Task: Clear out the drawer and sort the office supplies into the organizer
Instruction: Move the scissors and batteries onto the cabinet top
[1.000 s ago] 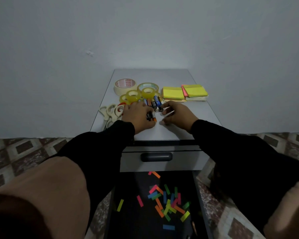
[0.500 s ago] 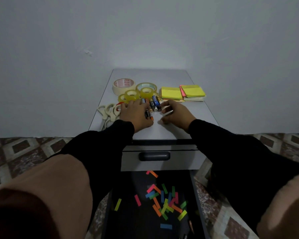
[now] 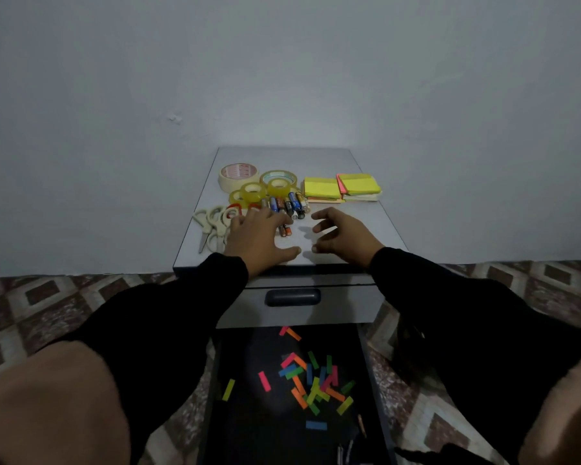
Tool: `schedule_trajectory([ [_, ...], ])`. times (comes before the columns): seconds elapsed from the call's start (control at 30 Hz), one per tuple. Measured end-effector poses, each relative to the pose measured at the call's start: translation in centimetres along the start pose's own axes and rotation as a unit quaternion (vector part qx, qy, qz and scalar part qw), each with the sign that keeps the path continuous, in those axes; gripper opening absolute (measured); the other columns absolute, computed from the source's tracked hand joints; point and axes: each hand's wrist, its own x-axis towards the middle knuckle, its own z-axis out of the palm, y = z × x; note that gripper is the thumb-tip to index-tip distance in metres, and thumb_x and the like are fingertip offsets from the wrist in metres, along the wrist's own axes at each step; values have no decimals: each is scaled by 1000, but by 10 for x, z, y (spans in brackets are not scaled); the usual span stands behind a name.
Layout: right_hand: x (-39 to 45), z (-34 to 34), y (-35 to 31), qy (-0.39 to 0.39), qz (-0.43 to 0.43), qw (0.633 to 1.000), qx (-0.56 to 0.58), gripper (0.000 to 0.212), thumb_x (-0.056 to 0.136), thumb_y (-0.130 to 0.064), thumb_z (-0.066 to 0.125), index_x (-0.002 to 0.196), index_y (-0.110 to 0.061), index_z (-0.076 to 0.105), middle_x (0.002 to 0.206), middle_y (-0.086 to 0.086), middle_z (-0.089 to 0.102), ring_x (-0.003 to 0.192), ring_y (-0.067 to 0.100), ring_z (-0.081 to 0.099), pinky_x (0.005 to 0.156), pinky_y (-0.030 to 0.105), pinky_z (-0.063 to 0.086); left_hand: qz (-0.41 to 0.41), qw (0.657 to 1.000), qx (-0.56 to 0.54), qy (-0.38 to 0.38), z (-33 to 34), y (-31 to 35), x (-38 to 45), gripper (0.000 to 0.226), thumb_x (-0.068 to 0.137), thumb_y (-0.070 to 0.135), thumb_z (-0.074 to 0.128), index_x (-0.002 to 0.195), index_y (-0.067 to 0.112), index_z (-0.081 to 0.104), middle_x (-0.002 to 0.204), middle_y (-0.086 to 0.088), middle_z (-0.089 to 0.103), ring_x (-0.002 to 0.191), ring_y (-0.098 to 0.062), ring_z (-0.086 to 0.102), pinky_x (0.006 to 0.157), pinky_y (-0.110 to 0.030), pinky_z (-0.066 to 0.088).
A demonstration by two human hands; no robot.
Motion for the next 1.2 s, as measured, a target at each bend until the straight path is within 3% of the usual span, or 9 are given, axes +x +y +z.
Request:
schedule_trajectory([
  [0.13,-48,-1,6,-21,-17,1000,-14,55,77,1,70,126,-14,49,108,4,57,85,19,60,83,30,52,58,995,-68,42,-2,5,-60,61,74,64,53,125,30,53,120,4,52,116,-18,42,83,-26,17],
  [0.2,-72,2,15,-42,-18,998,-39,55,78,0,70,126,-14,48,109,3,56,90,21,60,83,30,52,87,992,-85,41,6,7,-90,69,68,69,43,121,28,57,114,4,55,109,-17,46,82,-26,19],
  [0.33,-112,14,40,-71,-12,994,-88,55,78,-4,71,127,-13,48,111,1,56,96,20,59,86,32,50,92,992,-79,25,41,7,-139,66,68,64,45,115,22,62,109,-1,60,104,-25,55,81,-30,26],
  [0.47,-141,32,81,-95,1,989,-113,54,78,-3,70,127,-12,48,116,5,58,94,16,58,85,28,48,63,992,-90,-55,82,7,-172,70,67,69,42,117,24,61,111,-1,59,104,-26,54,86,-37,37],
  [0.7,-157,59,143,-101,47,989,-98,53,77,1,69,126,-13,51,109,-2,56,94,14,54,78,18,43,41,984,-97,-145,148,10,-202,78,60,72,32,124,31,54,124,4,51,116,-20,44,93,-32,25],
  [0.9,-145,70,186,-86,88,990,-70,54,76,8,67,126,-7,51,117,10,58,90,13,49,64,3,39,57,969,-70,-231,203,17,-194,58,83,51,60,136,36,42,140,9,40,131,-16,31,105,-32,16],
  [1.2,-135,81,213,-131,82,984,-89,57,77,3,69,129,-9,50,120,5,57,97,8,47,75,8,34,141,923,-31,-356,279,37,-195,70,85,43,62,145,36,27,148,11,30,134,-16,20,109,-35,8],
])
